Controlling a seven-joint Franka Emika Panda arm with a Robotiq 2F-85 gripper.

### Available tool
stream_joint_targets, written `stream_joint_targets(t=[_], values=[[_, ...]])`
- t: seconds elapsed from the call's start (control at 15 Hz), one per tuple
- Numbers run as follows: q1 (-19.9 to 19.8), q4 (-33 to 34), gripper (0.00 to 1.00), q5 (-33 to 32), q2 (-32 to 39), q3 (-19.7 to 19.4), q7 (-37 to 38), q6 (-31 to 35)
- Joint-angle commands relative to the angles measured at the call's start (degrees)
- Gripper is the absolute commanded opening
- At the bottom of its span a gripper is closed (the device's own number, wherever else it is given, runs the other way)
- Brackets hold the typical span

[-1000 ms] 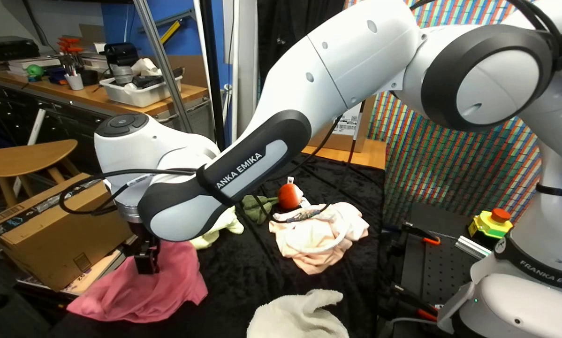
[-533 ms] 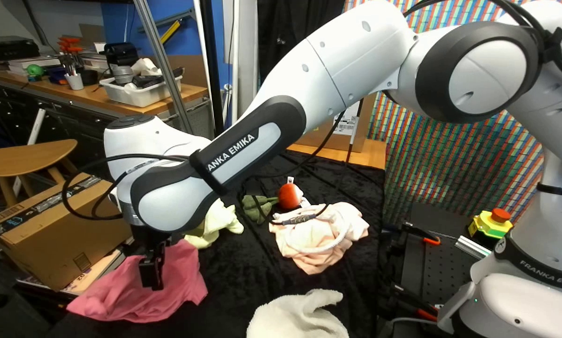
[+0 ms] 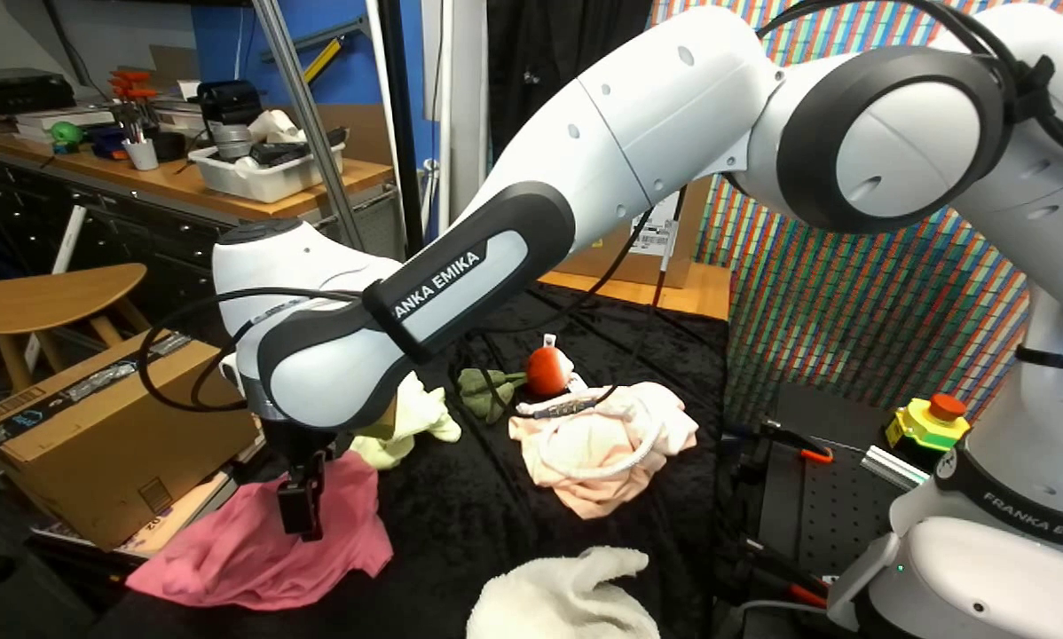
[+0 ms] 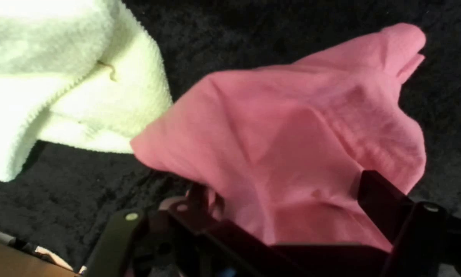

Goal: Pile the things on the table on top of the peach shirt

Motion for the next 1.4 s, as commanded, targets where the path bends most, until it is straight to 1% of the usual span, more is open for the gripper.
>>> stream_joint_targets(t=[0.0,0.07,0.13,0.2,0.33,0.4,0.47,0.53,0.67,0.8,0.87,1.33], values=[[0.8,2.0,1.0,-0.8,1.4,-1.6,1.0,1.8],[0.9,1.9,1.0,-0.9,1.4,-1.9,1.0,2.1],[0.8,1.8,0.83,-0.9,1.5,-2.0,1.0,2.0],[0.9,1.8,0.73,-1.0,1.5,-2.2,1.1,1.8],[0.7,1.7,0.58,-0.9,1.5,-2.1,0.8,0.7],[0.7,1.8,0.49,-0.8,1.5,-2.2,0.9,0.1],[0.5,1.7,0.42,-0.5,1.5,-1.9,0.5,-0.7],[0.4,1.6,0.33,-0.3,1.3,-1.6,0.3,-1.4],[0.2,1.0,0.2,-0.3,0.6,-1.4,-0.1,-2.5],[-0.2,0.1,0.04,0.2,-0.7,-0.4,-1.4,-3.9],[-0.5,-0.9,0.0,0.4,-1.7,0.0,-1.8,-4.3],[-0.5,-5.0,0.01,-0.3,-8.4,1.2,-2.7,-3.2]])
